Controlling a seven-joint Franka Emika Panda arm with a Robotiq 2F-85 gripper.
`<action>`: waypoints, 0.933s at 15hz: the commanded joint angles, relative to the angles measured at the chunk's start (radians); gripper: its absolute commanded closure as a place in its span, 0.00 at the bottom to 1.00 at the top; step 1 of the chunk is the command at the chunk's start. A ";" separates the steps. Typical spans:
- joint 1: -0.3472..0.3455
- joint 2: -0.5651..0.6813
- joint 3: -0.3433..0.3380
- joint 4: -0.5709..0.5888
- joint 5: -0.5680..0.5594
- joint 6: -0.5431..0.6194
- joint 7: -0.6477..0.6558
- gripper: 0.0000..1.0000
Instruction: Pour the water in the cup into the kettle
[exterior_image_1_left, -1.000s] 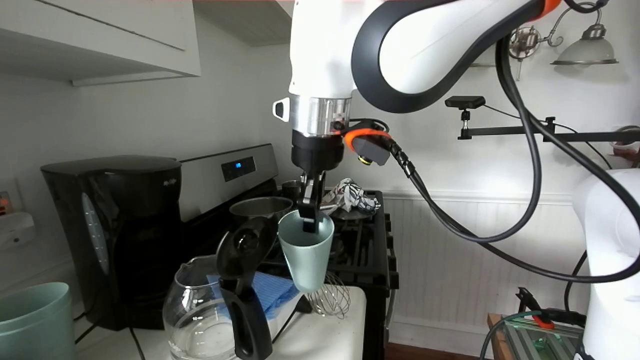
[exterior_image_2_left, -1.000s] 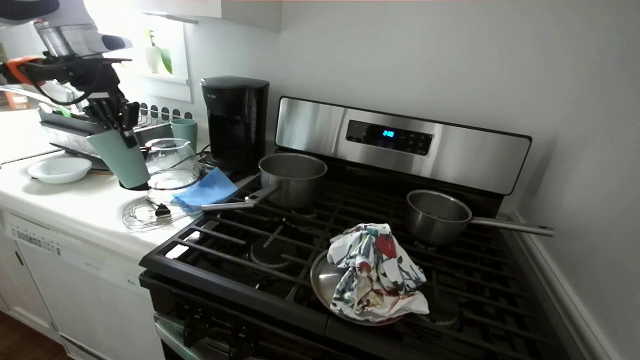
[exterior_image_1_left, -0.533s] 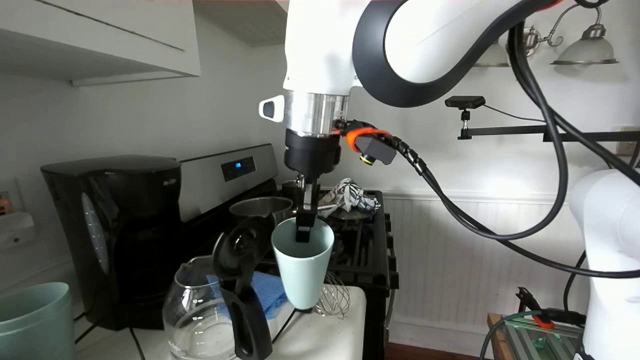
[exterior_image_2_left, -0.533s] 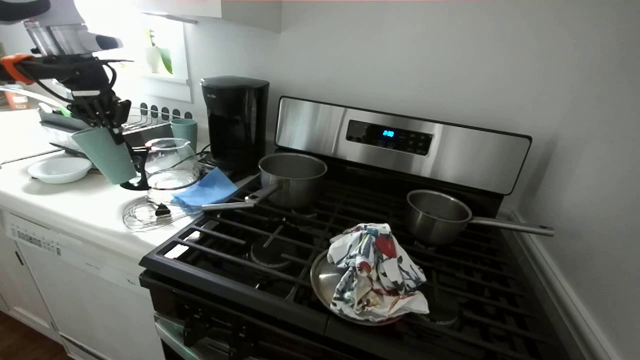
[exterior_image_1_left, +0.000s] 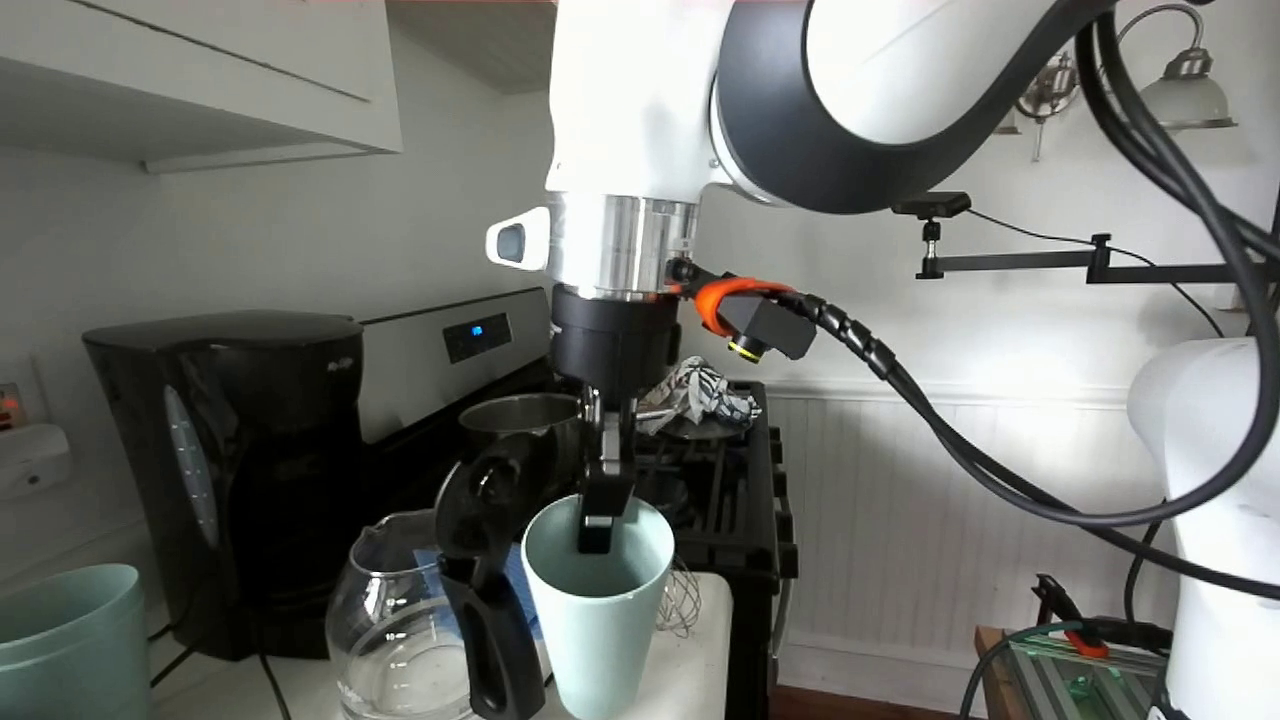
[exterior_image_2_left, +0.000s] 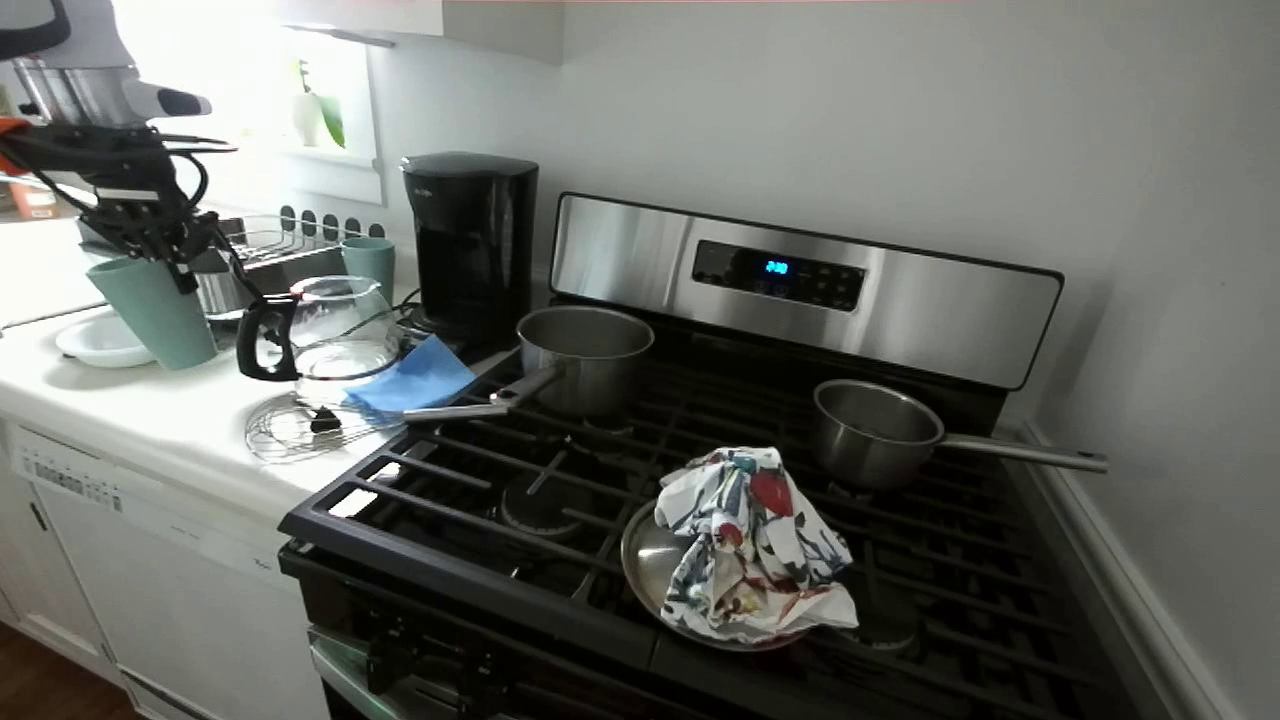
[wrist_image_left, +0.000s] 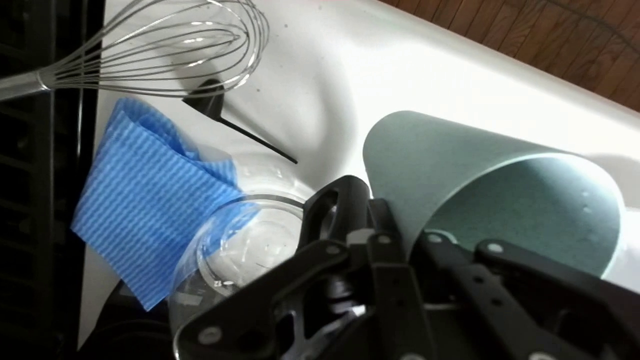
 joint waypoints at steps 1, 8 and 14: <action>0.019 0.044 0.009 0.005 0.087 0.055 -0.008 0.99; 0.022 0.157 0.021 0.049 0.182 0.027 -0.013 0.99; 0.010 0.209 0.043 0.077 0.169 0.019 -0.014 0.99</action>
